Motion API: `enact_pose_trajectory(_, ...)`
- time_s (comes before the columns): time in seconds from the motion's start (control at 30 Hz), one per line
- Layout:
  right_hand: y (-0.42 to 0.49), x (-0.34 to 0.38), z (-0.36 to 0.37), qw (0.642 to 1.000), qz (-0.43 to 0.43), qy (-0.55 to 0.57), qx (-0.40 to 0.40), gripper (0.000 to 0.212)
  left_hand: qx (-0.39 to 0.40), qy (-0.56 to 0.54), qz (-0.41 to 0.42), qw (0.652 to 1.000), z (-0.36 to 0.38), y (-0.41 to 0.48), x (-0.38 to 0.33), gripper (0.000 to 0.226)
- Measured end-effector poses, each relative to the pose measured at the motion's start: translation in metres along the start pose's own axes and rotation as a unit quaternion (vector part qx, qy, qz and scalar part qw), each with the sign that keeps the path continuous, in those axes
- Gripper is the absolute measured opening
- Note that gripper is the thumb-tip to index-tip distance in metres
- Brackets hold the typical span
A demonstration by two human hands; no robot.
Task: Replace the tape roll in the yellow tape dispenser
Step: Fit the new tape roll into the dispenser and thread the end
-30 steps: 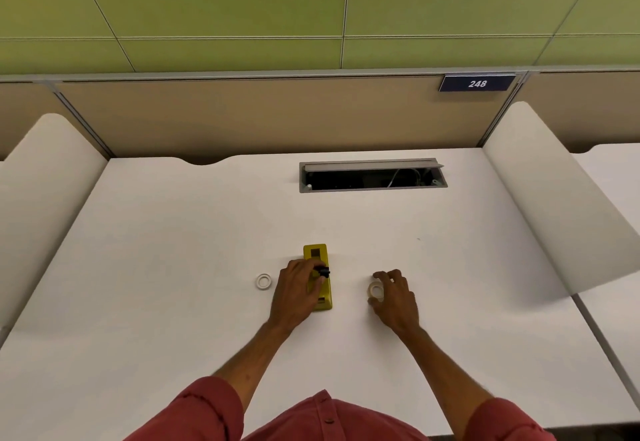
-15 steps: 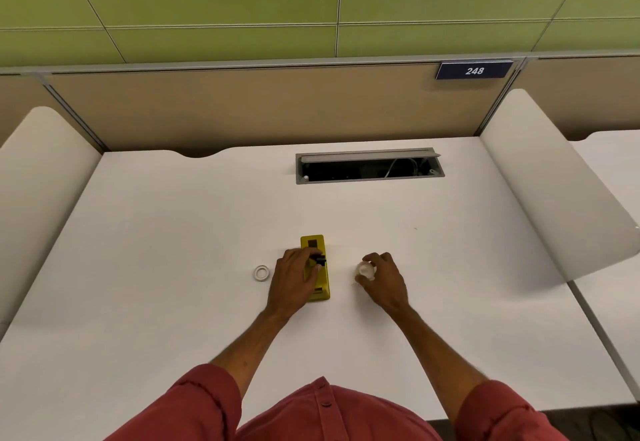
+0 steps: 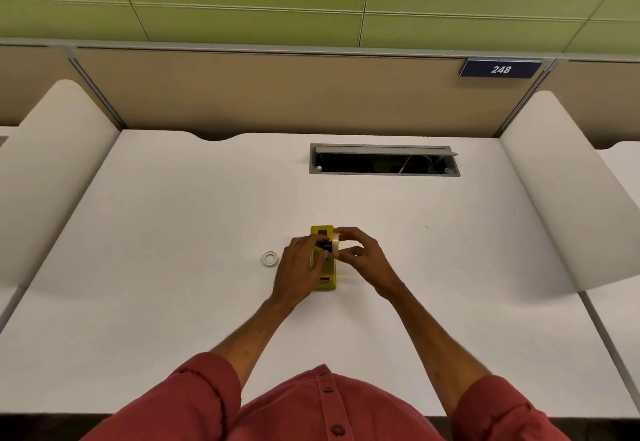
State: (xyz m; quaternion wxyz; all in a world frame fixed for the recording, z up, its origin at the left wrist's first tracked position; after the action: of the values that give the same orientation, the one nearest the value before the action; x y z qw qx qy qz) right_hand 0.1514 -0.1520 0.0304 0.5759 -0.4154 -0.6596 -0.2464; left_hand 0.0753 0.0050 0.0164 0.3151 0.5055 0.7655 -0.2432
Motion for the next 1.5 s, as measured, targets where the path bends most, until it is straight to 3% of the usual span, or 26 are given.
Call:
enact_pose_trajectory(0.5,-0.001,0.001,0.007,1.0,-0.006,0.019,-0.013,0.043,-0.028,-0.045,0.002,0.999,-0.003,-0.004,-0.005,0.031)
enact_pose_trajectory(1.5,-0.002,-0.002,0.006,0.997,-0.036,-0.061,-0.019,0.038,-0.015,0.001,0.043,0.999,-0.005,-0.003,-0.011,0.022)
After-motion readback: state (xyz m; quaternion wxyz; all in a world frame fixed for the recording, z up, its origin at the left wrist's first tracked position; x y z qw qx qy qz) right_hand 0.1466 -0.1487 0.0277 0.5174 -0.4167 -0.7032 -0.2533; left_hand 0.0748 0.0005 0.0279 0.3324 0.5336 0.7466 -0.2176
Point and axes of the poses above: each hand's wrist, its own y-axis towards the middle knuckle, its own z-axis out of the palm, x = y × z, the point moved 6 cm from there along y, towards the middle knuckle, and after that the axes turned 7 degrees about -z, right-handed, at the moved point
